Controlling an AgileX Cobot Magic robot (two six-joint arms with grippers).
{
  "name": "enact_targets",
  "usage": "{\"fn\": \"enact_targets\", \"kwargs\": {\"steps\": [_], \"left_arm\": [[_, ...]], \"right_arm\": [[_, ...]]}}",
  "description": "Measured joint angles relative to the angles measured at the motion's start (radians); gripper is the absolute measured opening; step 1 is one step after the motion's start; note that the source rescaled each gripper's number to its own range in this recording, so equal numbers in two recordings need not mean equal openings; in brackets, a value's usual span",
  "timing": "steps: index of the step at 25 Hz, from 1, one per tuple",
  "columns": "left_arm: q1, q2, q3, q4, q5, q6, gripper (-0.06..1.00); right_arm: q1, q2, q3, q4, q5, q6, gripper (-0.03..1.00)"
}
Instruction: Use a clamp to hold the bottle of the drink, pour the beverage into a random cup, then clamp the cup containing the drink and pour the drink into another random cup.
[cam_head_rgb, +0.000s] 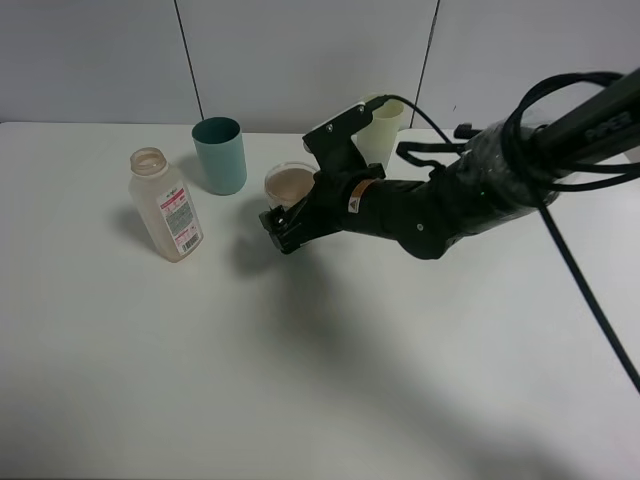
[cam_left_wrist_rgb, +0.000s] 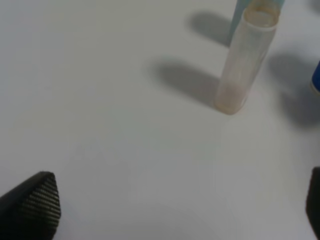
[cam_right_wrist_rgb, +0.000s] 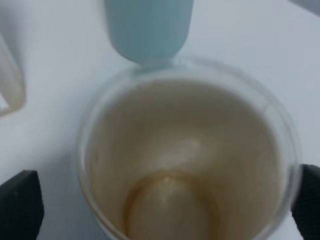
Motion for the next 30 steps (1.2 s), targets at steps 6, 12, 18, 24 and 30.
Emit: {"fn": "enact_targets", "kwargs": {"steps": [6, 12, 18, 24, 30], "left_arm": [[0.0, 0.0, 0.0, 0.0, 0.0, 0.0, 1.0], [0.0, 0.0, 0.0, 0.0, 0.0, 0.0, 1.0], [0.0, 0.0, 0.0, 0.0, 0.0, 0.0, 1.0], [0.0, 0.0, 0.0, 0.0, 0.0, 0.0, 1.0], [0.0, 0.0, 0.0, 0.0, 0.0, 0.0, 1.0]], "right_arm": [[0.0, -0.208, 0.0, 0.0, 0.151, -0.065, 0.99], [-0.054, -0.372, 0.001, 0.0, 0.244, -0.116, 0.99], [-0.251, -0.614, 0.001, -0.037, 0.39, -0.115, 0.99], [-0.44, -0.841, 0.001, -0.115, 0.566, -0.038, 0.99], [-0.597, -1.024, 0.001, -0.158, 0.751, 0.039, 1.0]]}}
